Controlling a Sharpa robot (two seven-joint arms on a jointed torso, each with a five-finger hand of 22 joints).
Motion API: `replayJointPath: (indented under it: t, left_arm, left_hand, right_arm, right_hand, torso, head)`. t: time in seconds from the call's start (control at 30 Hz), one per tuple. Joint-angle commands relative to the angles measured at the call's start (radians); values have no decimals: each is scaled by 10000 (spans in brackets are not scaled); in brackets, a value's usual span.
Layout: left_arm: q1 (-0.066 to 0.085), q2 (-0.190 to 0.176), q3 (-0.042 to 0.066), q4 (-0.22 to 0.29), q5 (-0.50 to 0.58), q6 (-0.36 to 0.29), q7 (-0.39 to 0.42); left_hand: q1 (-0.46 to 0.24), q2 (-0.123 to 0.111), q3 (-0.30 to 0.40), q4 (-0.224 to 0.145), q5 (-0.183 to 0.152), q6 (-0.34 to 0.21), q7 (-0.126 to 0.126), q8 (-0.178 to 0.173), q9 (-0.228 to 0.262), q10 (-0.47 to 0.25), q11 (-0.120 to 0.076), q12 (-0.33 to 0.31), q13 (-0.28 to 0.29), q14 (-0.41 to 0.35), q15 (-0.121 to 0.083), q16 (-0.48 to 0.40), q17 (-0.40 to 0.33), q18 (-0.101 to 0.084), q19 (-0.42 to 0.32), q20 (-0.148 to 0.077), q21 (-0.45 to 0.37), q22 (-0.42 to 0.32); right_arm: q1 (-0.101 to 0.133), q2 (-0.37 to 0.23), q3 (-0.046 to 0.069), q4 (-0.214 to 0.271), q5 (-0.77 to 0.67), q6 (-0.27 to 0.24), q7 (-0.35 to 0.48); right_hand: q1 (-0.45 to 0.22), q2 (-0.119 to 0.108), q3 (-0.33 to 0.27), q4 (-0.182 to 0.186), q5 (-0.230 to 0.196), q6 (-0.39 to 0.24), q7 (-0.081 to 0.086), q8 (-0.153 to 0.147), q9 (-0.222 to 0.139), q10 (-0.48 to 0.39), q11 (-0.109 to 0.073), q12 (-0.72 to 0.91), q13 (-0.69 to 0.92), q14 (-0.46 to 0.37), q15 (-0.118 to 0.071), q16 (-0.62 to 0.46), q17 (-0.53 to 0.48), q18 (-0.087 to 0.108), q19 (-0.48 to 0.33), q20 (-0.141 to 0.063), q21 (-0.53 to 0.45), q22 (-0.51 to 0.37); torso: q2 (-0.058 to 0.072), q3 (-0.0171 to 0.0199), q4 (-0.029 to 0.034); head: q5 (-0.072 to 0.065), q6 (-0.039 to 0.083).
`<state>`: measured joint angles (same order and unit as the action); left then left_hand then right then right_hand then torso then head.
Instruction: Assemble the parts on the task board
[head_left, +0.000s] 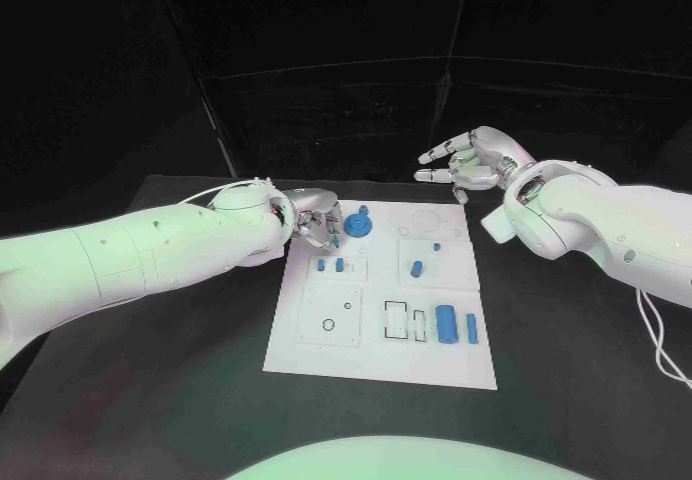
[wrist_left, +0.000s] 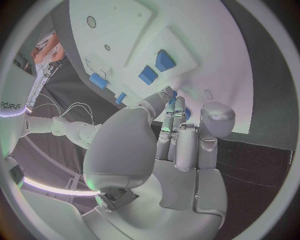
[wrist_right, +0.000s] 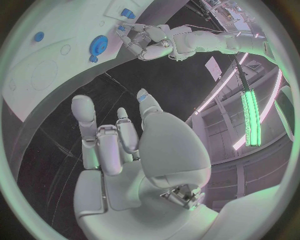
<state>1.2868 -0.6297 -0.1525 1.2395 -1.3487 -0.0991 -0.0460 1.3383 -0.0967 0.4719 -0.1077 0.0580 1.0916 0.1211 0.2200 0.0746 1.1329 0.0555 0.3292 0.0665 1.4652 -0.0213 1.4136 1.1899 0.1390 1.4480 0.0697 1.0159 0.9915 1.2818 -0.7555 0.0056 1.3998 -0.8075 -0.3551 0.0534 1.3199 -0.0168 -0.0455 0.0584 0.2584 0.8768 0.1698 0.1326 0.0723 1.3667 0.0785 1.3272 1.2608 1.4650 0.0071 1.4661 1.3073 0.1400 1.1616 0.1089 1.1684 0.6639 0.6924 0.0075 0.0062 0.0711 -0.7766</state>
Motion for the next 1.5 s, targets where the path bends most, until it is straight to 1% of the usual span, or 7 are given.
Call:
replayJointPath:
  t: [0.03, 0.33, 0.5, 0.9, 1.33, 1.4, 1.5]
  left_arm:
    - [11, 16, 6, -5, 38, 261, -114]
    - [10, 53, 5, 1, 38, 337, -138]
    - [9, 87, 2, -27, 38, 361, -165]
    - [7, 100, 0, -95, 39, 459, -293]
    - [7, 51, 1, -98, 269, 289, -273]
    - [6, 37, 1, -103, 305, 273, -267]
    - [6, -22, 1, -105, 330, 237, -271]
  left_hand:
    - [-94, 18, 37, 19, -16, 80, -18, -52, 12, 58, -18, -70, 5, 368, -84, 26, -10, -180, 47, -18, 64, 7]
    - [-107, -43, 33, -9, -24, 58, -22, -84, 4, 55, -16, -112, 3, 367, -85, 32, 2, -183, 41, -20, 75, 27]
    - [-193, -165, 3, -20, -25, -13, -10, -163, -18, 18, 6, -215, -4, 355, -69, 12, -52, -188, 32, -15, 81, 49]
    - [-316, -314, -18, -20, -24, -266, 72, -387, -70, -137, 94, -441, -13, 339, -3, -10, -124, -193, 9, 28, 51, 51]
    - [-394, -513, -21, -49, -24, -1053, 160, -967, -111, -573, 215, -826, -14, 312, 96, -39, -238, -178, -43, 121, -46, 10]
    - [-397, -529, -26, -53, -24, -1082, 159, -990, -108, -604, 223, -847, -13, 309, 102, -43, -249, -176, -46, 127, -52, 8]
    - [-397, -552, -37, -60, -25, -1115, 157, -1019, -104, -668, 241, -886, -15, 303, 114, -52, -274, -173, -53, 137, -72, -7]
  right_arm:
    - [17, 0, 8, 14, -15, 34, 98]
    - [17, 5, 8, 13, -15, 32, 102]
    - [17, 1, 8, 14, -15, 44, 101]
    - [17, -5, 8, 9, -15, 34, 104]
    - [17, -33, 8, -6, -15, 7, 88]
    - [17, -51, 8, -10, -15, 2, 74]
    - [18, -92, 7, -24, -16, 6, 40]
  right_hand:
    - [-24, 90, -66, -6, 19, -44, -33, 65, -12, 25, -10, 45, 12, 547, -82, -30, 104, 143, 62, -42, -58, 11]
    - [-24, 90, -66, -6, 19, -44, -33, 65, -12, 25, -10, 45, 12, 547, -82, -30, 104, 143, 62, -42, -58, 11]
    - [-24, 90, -66, -6, 19, -44, -33, 65, -12, 25, -10, 45, 12, 547, -82, -30, 104, 143, 62, -42, -58, 11]
    - [-24, 90, -66, -6, 19, -44, -33, 65, -12, 25, -10, 45, 12, 547, -82, -30, 104, 143, 62, -42, -58, 11]
    - [-8, 114, -95, -1, 23, -50, -35, 85, -13, -25, -12, -11, -68, 538, -84, -55, 48, 156, 36, -44, -96, -70]
    - [12, 109, -116, -7, 25, -65, -35, 90, -16, -289, -13, -320, -450, 513, -85, -106, -56, 179, -30, -45, -170, -213]
    - [80, 141, -194, 3, 27, -83, -60, 147, -15, -1221, -33, -1516, -1851, 423, -108, -301, -408, 245, -216, -63, -411, -615]
  torso:
    - [-9, -1, 4]
    - [-5, -2, 6]
    - [-7, 1, 0]
    - [-6, -1, 10]
    - [-7, -6, 15]
    - [-9, -10, 25]
    - [-13, -8, 9]
  head:
    - [-3, -20]
    - [-9, -36]
    - [-4, -39]
    - [-22, -57]
    - [-33, -64]
    - [-57, -62]
    - [-61, -55]
